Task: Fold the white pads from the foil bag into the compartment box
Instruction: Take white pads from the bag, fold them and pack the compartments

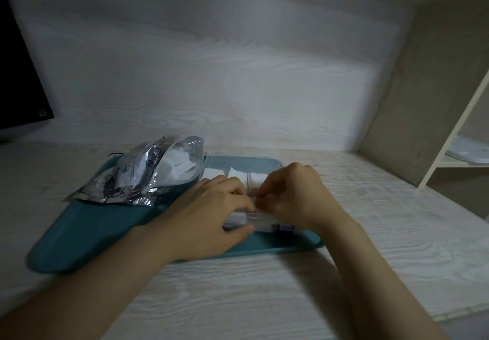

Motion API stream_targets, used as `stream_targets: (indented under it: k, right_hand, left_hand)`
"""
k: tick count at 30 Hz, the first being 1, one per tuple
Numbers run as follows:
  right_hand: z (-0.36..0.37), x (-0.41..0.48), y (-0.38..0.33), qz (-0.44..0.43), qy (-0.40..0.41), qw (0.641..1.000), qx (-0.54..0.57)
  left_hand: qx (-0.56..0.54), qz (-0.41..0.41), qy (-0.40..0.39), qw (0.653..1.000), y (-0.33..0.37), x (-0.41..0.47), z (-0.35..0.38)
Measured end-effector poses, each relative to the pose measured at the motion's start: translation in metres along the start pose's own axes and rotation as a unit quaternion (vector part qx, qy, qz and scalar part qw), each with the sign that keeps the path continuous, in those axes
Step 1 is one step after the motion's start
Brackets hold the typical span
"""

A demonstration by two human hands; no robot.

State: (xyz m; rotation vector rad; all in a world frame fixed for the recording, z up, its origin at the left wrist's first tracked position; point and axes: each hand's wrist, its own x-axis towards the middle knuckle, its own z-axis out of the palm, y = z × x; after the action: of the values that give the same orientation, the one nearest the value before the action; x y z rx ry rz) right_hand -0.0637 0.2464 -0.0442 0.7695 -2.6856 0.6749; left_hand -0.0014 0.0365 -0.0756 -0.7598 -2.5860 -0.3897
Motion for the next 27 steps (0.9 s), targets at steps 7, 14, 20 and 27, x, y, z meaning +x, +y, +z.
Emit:
stream_targets:
  k: [7,14,20,27]
  right_hand:
    - [-0.001,-0.003,-0.008,-0.066,0.087,0.994,-0.03]
    - [0.002,-0.008,-0.014,-0.108,-0.002,0.994,-0.025]
    - [0.005,-0.009,-0.017,-0.112,0.069,0.991,-0.016]
    - [0.025,0.01,-0.046,-0.122,0.109,0.987,0.007]
  left_hand:
    - [0.018,-0.003,-0.019,1.0,0.002,0.002,-0.001]
    - [0.009,0.003,0.035,0.999,0.0,-0.001,-0.005]
    - [0.035,-0.065,0.314,0.946,-0.025,0.001,-0.036]
    - [0.026,-0.364,0.173,0.915,-0.071,-0.008,-0.049]
